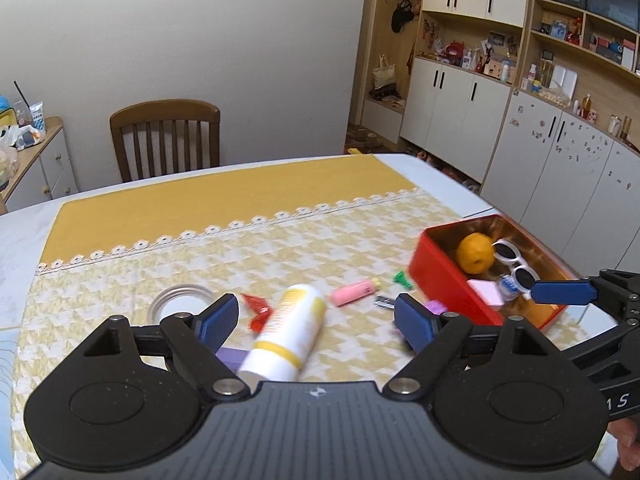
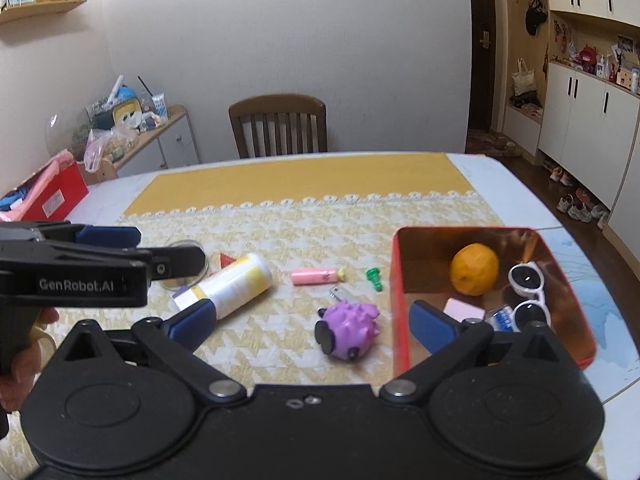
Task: Organize rigid objects
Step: 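Move the left tool to the white bottle while the right tool moves to the purple toy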
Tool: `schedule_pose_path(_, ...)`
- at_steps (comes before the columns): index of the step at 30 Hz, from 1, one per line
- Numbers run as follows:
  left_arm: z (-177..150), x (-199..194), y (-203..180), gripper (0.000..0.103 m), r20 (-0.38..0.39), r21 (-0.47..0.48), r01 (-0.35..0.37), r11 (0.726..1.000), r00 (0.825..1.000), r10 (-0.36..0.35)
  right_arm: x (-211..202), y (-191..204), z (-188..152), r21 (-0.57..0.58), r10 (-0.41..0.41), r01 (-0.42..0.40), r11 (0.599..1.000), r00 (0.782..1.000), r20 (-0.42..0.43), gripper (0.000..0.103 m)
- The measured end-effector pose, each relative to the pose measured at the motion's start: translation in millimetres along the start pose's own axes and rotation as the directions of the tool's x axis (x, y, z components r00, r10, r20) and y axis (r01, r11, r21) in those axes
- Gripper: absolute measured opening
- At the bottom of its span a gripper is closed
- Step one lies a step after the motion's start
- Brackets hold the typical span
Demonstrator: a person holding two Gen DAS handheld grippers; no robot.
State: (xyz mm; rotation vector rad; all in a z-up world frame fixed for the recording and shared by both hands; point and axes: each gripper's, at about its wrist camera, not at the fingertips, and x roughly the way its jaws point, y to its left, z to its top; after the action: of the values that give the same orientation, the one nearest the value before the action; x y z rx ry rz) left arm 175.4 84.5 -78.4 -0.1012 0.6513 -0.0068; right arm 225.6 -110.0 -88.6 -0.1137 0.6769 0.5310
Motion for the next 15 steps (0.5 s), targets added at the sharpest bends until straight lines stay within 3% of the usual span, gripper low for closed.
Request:
schedule_pose_path(5,-11,21,17,0.085,-0.038,0.011,-0.031,0.999,0.999,0.032,27,14,-6,-0.012,-0.015,0.015,1.0,0.999,-0.039,0.103)
schedule_pose_path(15,-22,48,24,0.085,-0.079,0.038,-0.013,0.999,0.997,0.016,69,27,-15,-0.046,-0.098,0.095,0.994,0.992,-0.085,0.102)
